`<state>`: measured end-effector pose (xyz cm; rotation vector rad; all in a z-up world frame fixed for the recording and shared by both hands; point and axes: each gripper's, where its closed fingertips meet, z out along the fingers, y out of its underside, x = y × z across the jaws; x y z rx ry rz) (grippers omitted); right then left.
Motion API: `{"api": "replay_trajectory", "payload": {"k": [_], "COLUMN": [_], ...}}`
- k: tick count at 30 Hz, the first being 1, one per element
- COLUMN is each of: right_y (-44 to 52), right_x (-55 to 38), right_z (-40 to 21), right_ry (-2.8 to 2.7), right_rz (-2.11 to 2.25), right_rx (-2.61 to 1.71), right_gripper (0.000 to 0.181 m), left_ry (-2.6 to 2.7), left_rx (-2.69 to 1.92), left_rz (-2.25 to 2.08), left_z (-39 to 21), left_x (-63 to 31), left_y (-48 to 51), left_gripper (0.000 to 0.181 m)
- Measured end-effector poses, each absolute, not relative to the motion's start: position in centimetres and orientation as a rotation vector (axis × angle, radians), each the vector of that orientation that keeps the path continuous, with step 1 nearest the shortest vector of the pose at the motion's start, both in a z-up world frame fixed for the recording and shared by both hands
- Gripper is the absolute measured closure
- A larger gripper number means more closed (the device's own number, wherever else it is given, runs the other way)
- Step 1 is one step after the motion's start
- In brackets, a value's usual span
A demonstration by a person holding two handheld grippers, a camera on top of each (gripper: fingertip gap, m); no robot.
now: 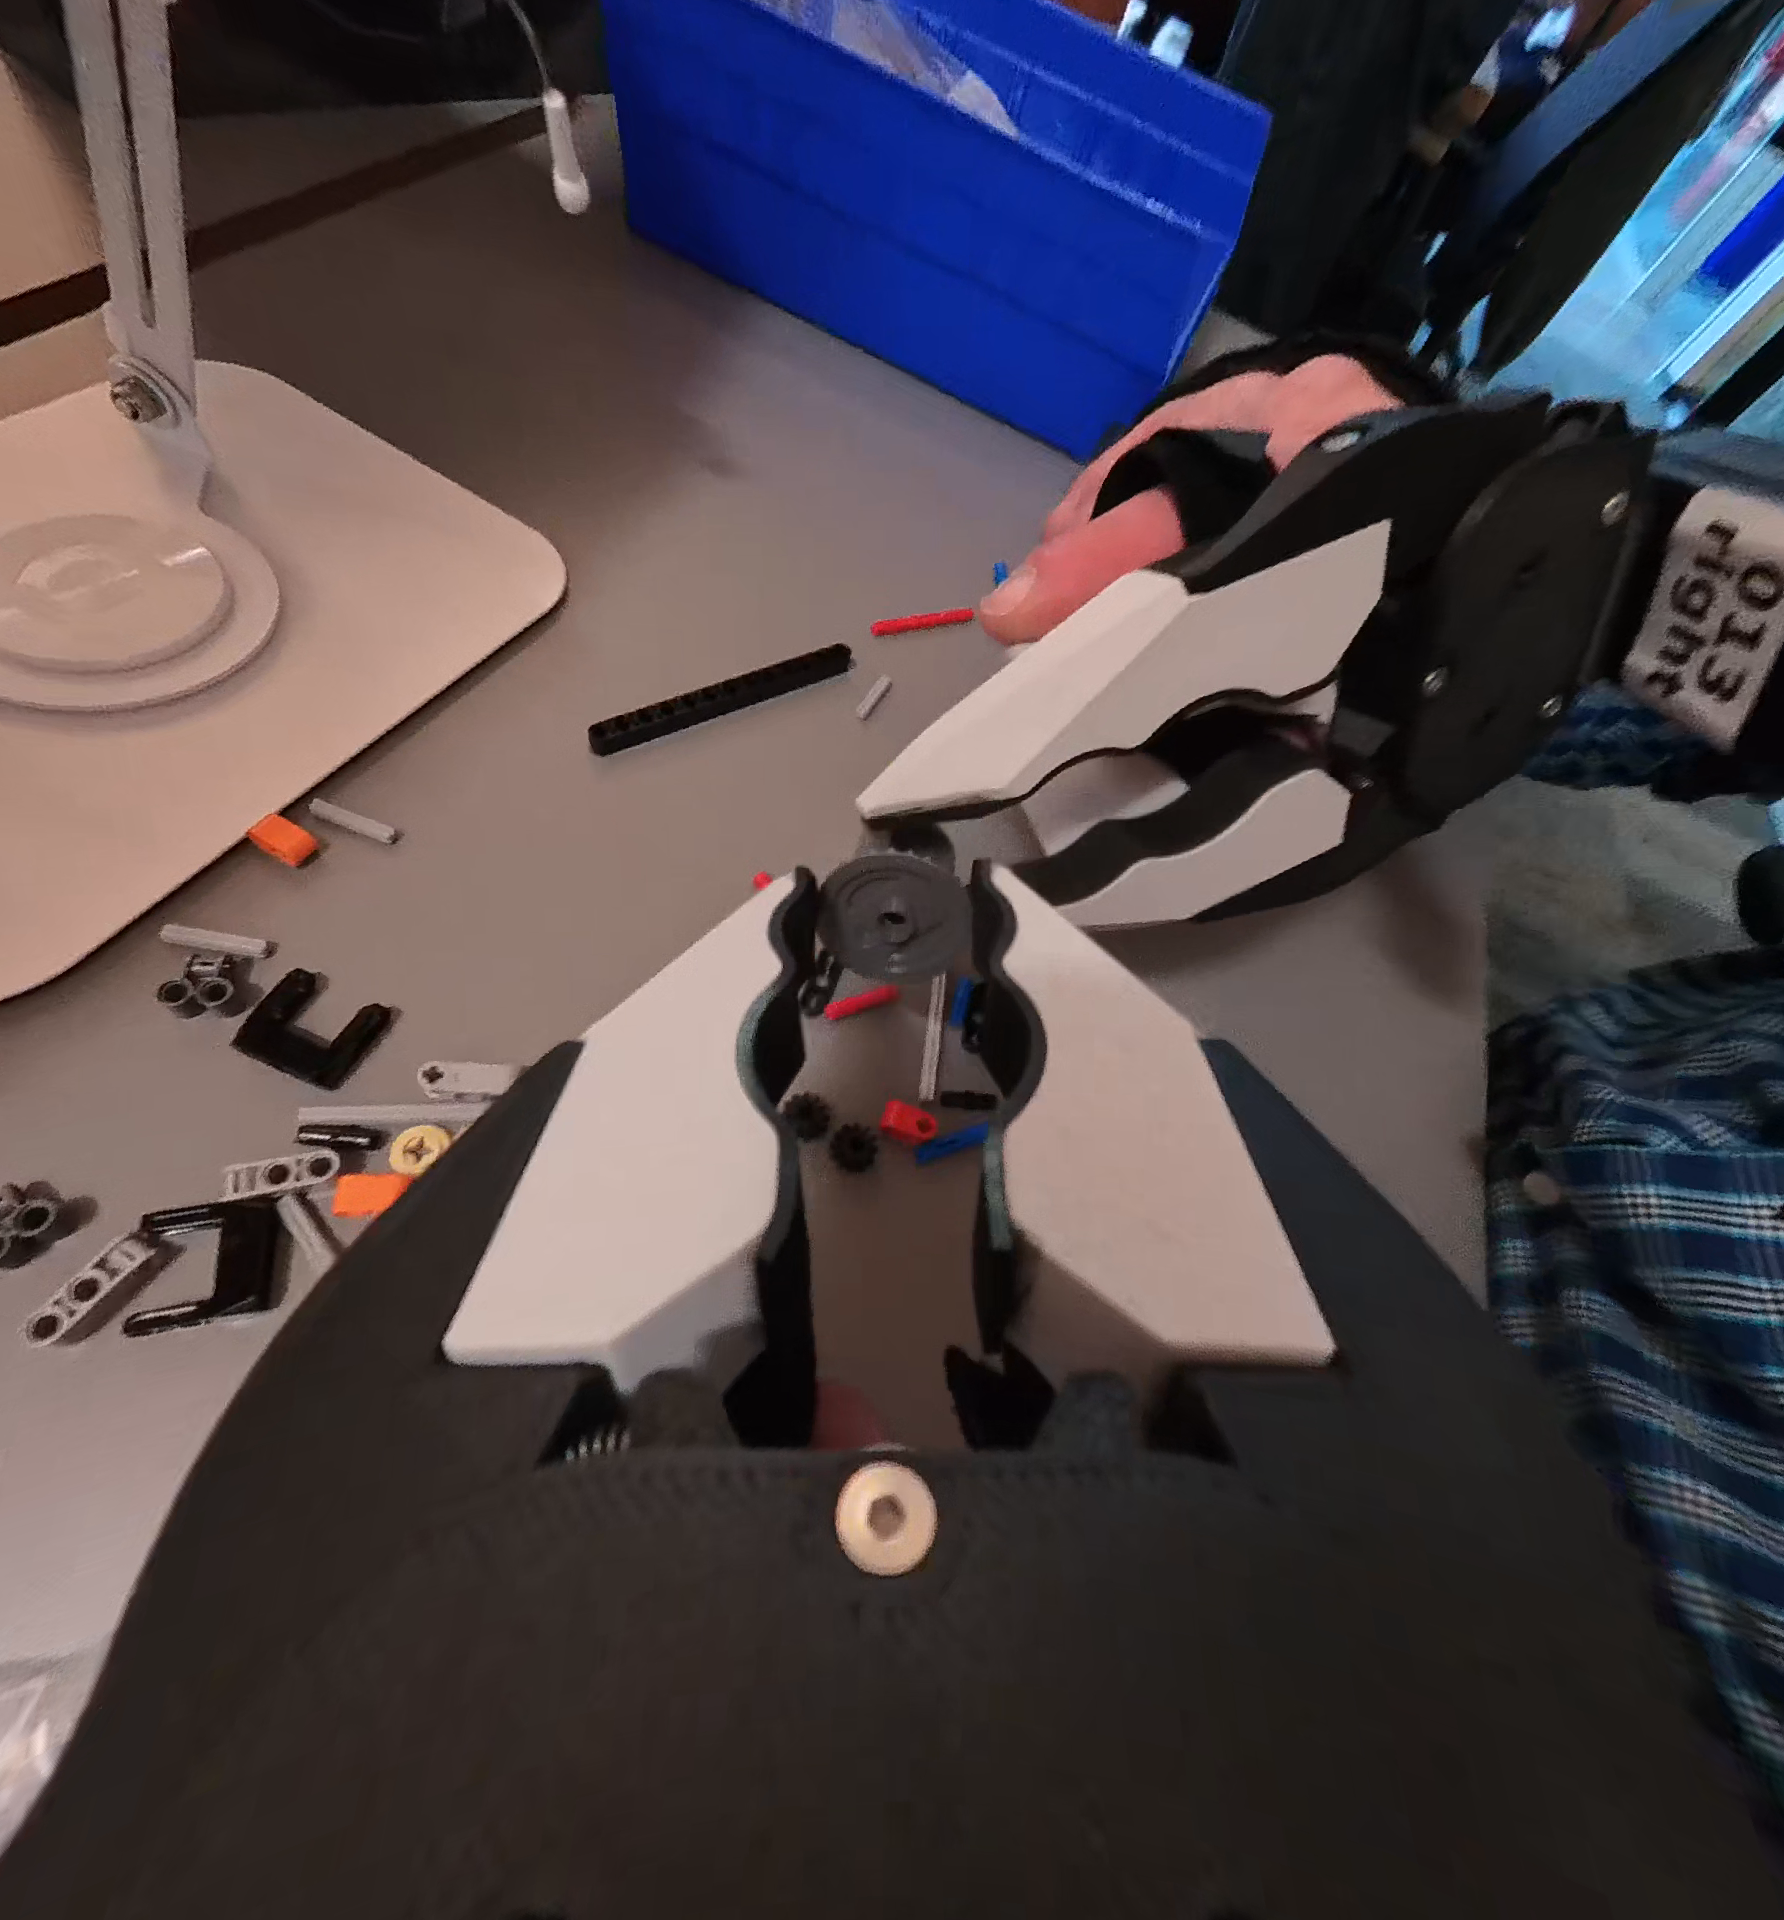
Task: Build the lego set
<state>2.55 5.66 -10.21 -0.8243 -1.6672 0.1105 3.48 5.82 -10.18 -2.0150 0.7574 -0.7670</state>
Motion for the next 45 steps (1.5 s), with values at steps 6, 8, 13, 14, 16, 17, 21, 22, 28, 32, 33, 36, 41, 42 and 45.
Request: {"api": "replay_trajectory", "payload": {"k": [6, 8, 13, 14, 16, 17, 21, 22, 28, 32, 33, 36, 41, 42, 45], "right_y": [4.3, 4.4, 4.8, 4.8, 4.6, 4.4, 3.8, 3.7, 3.3, 3.3, 3.3, 3.4, 3.5, 3.6, 3.7], "right_x": [4.8, 6.2, 10.5, 11.4, 12.8, 13.4, 14.9, 15.1, 15.8, 16.1, 16.2, 16.4, 16.9, 17.1, 17.4], "right_z": [-10.4, -10.3, -11.2, -11.5, -12.1, -12.4, -13.2, -13.4, -14.1, -14.1, -14.1, -14.1, -13.9, -13.8, -13.8], "right_ry": [-1.695, -1.687, -1.674, -1.673, -1.672, -1.674, -1.673, -1.672, -1.665, -1.660, -1.657, -1.649, -1.633, -1.628, -1.614], "right_rz": [0.197, 0.207, 0.203, 0.204, 0.203, 0.202, 0.201, 0.203, 0.225, 0.237, 0.241, 0.254, 0.268, 0.275, 0.312], "right_rx": [-0.895, -0.932, -1.066, -1.090, -1.122, -1.135, -1.165, -1.170, -1.180, -1.182, -1.183, -1.189, -1.197, -1.201, -1.229], "right_gripper": [0.157, 0.159, 0.160, 0.160, 0.161, 0.162, 0.162, 0.162, 0.162, 0.162, 0.162, 0.162, 0.162, 0.162, 0.162], "left_ry": [0.952, 1.056, 1.407, 1.489, 1.638, 1.704, 1.895, 1.919, 1.970, 1.949, 1.938, 1.886, 1.694, 1.642, 1.531], "left_rx": [-2.061, -2.074, -2.085, -2.079, -2.063, -2.056, -2.032, -2.026, -2.034, -2.043, -2.043, -2.062, -2.101, -2.102, -2.119], "left_rz": [-0.576, -0.522, -0.314, -0.283, -0.217, -0.190, -0.049, -0.030, -0.025, -0.026, -0.023, -0.073, -0.219, -0.255, -0.255], "left_z": [-11.2, -11.5, -13.2, -13.7, -14.8, -15.5, -17.4, -17.7, -18.5, -18.6, -18.6, -18.4, -17.1, -16.6, -15.4], "left_x": [3.3, 3.4, 4.9, 5.5, 6.6, 7.0, 8.0, 8.2, 9.6, 9.9, 9.9, 10.0, 9.1, 9.0, 7.8], "left_y": [4.3, 3.3, 0.1, -0.8, -2.1, -2.7, -3.7, -3.7, -3.8, -3.4, -3.3, -3.2, -3.0, -2.9, -2.5], "left_gripper": [0.154, 0.154, 0.153, 0.153, 0.153, 0.153, 0.153, 0.154, 0.153, 0.142, 0.138, 0.128, 0.120, 0.120, 0.121]}}
